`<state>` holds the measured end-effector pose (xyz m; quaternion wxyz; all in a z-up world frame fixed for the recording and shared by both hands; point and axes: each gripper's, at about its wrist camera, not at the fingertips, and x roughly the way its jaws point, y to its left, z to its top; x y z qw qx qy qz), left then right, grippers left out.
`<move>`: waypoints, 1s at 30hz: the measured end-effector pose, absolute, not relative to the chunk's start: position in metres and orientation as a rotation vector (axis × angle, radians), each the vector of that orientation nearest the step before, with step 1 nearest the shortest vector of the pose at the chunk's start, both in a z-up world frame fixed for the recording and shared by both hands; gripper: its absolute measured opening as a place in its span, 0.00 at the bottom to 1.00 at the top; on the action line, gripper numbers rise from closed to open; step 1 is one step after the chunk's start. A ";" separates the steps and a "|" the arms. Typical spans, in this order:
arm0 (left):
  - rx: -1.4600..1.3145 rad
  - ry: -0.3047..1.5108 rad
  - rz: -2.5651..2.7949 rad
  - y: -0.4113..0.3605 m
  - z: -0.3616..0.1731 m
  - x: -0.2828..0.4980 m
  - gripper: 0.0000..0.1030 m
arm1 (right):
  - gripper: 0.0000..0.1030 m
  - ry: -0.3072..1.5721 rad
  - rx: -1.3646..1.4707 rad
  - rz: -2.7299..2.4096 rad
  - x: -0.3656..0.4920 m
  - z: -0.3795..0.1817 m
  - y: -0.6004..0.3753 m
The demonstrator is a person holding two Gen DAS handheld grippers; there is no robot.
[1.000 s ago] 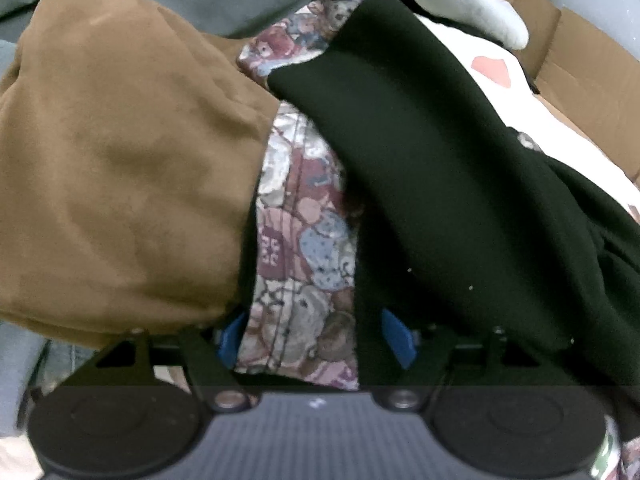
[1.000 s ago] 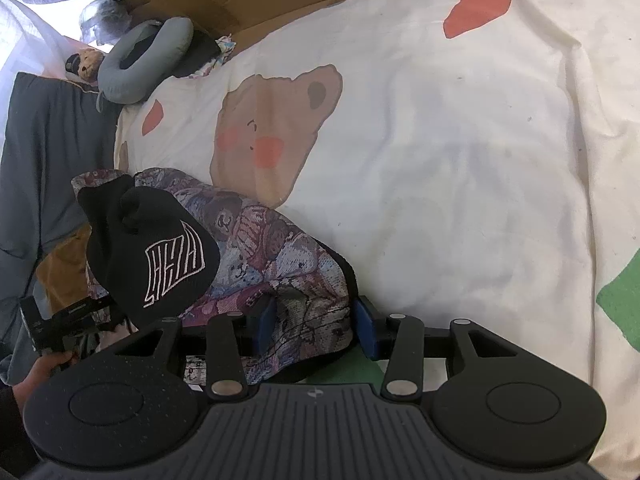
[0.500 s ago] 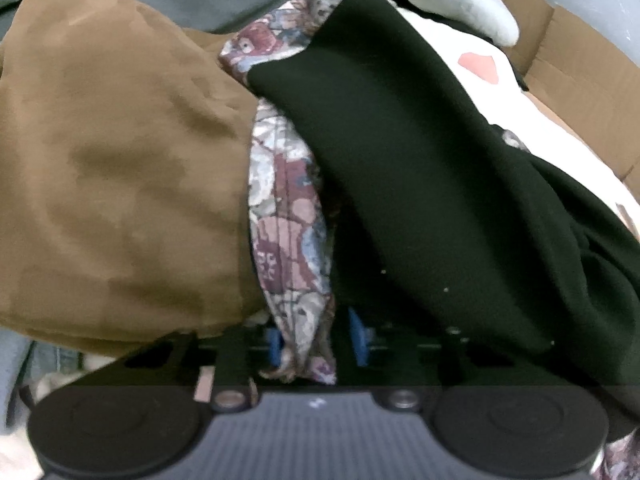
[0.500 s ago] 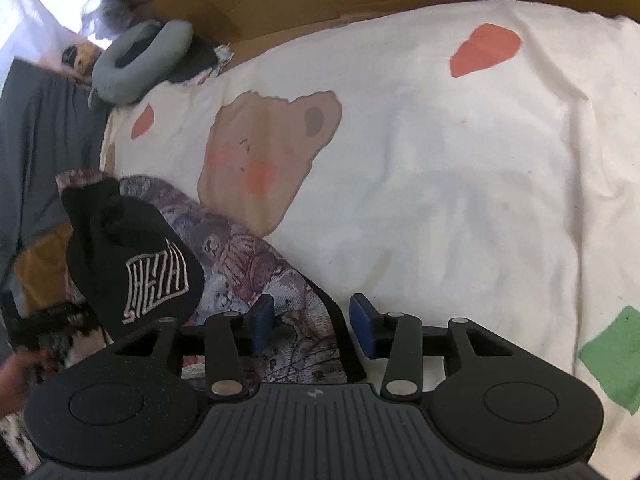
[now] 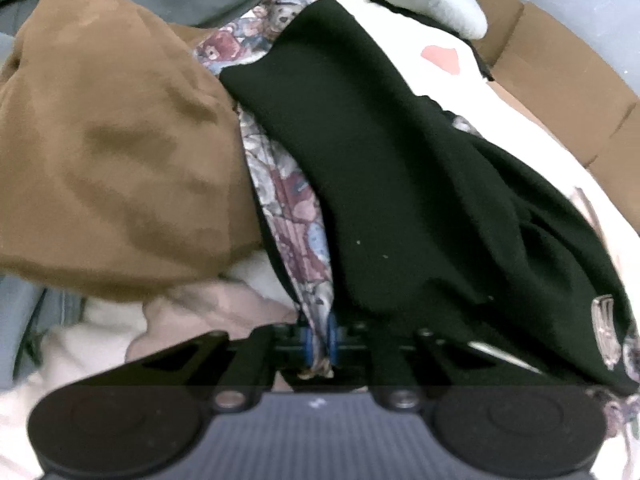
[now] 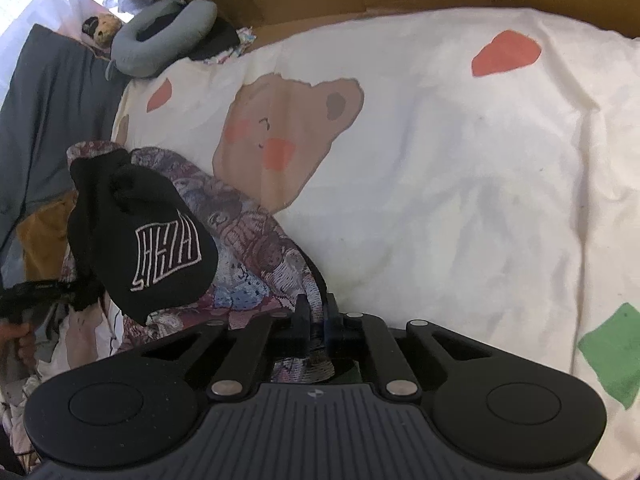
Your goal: Fold clothes
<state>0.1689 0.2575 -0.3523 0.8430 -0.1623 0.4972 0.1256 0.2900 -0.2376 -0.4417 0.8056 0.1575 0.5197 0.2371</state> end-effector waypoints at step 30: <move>-0.573 1.212 0.051 0.234 -0.338 0.075 0.12 | 0.01 0.938 0.376 0.270 0.235 -0.366 -0.335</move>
